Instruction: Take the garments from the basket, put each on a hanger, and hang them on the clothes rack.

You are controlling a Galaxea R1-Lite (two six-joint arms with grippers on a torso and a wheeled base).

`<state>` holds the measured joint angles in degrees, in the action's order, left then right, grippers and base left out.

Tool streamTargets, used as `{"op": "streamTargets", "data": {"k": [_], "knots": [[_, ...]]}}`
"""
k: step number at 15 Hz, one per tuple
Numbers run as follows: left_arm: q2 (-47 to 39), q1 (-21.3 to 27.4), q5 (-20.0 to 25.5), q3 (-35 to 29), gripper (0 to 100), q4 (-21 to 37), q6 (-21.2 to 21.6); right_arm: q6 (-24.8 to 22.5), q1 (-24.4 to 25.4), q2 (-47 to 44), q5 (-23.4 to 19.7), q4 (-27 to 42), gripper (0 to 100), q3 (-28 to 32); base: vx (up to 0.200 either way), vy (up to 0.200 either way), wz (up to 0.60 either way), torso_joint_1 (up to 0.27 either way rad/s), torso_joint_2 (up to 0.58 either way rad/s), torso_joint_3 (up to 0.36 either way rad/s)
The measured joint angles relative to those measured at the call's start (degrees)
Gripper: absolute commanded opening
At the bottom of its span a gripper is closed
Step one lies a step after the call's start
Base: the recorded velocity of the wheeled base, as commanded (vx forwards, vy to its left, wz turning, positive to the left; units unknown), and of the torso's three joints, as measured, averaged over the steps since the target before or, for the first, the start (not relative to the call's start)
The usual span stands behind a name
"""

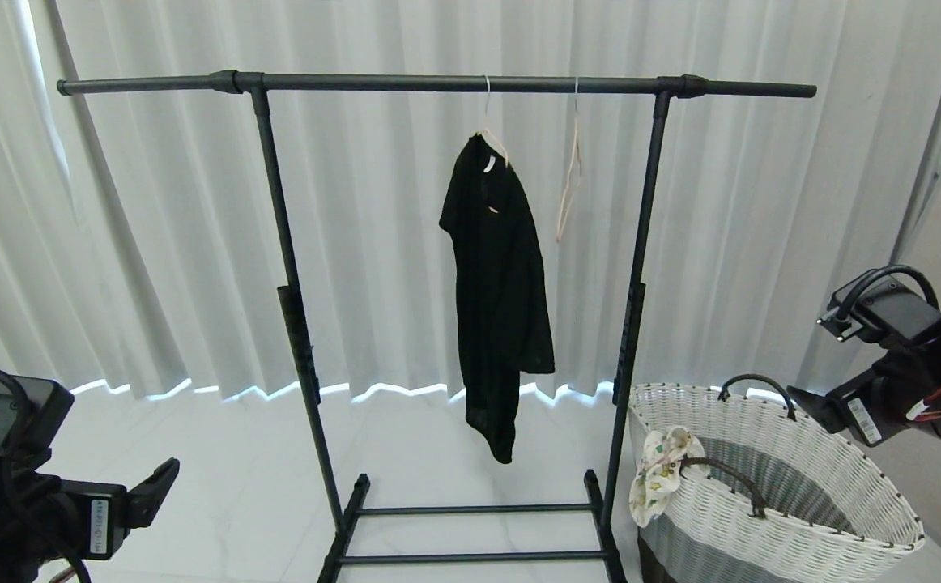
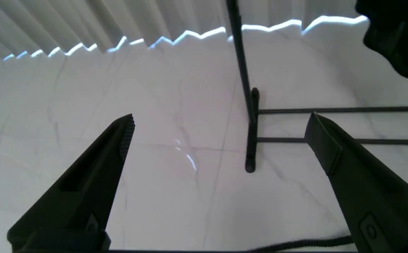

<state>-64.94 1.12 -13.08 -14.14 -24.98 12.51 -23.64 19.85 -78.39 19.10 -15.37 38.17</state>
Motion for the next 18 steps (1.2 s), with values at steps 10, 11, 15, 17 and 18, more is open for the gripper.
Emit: {"op": "streamTargets", "data": {"k": [10,11,15,17,18], "knots": [[-0.4,0.0,0.0,-1.3,100,0.0,0.1,0.0,-2.9,-0.3,-7.8,0.5,100,-2.0,0.200,0.000,0.00,0.003,0.00,0.001],[-0.5,0.0,0.0,-1.4,100,0.0,0.1,0.0,-3.4,-0.5,-8.0,0.5,100,-2.7,0.200,0.000,0.00,0.002,0.01,0.002],[-0.5,0.0,0.1,-1.7,100,0.0,0.1,0.0,-5.7,-3.9,-9.3,1.3,100,-6.3,0.100,0.000,0.00,0.001,0.00,0.001],[-0.5,0.0,0.2,-2.4,100,0.1,0.0,-0.1,-6.0,-6.3,-10.1,1.3,100,-7.3,0.000,0.000,0.00,0.000,0.00,0.000],[-0.6,0.0,0.2,-3.4,100,0.0,-0.1,-0.1,-5.6,-7.9,-11.1,1.3,100,-7.9,0.000,0.000,0.00,0.000,0.00,0.000]]}}
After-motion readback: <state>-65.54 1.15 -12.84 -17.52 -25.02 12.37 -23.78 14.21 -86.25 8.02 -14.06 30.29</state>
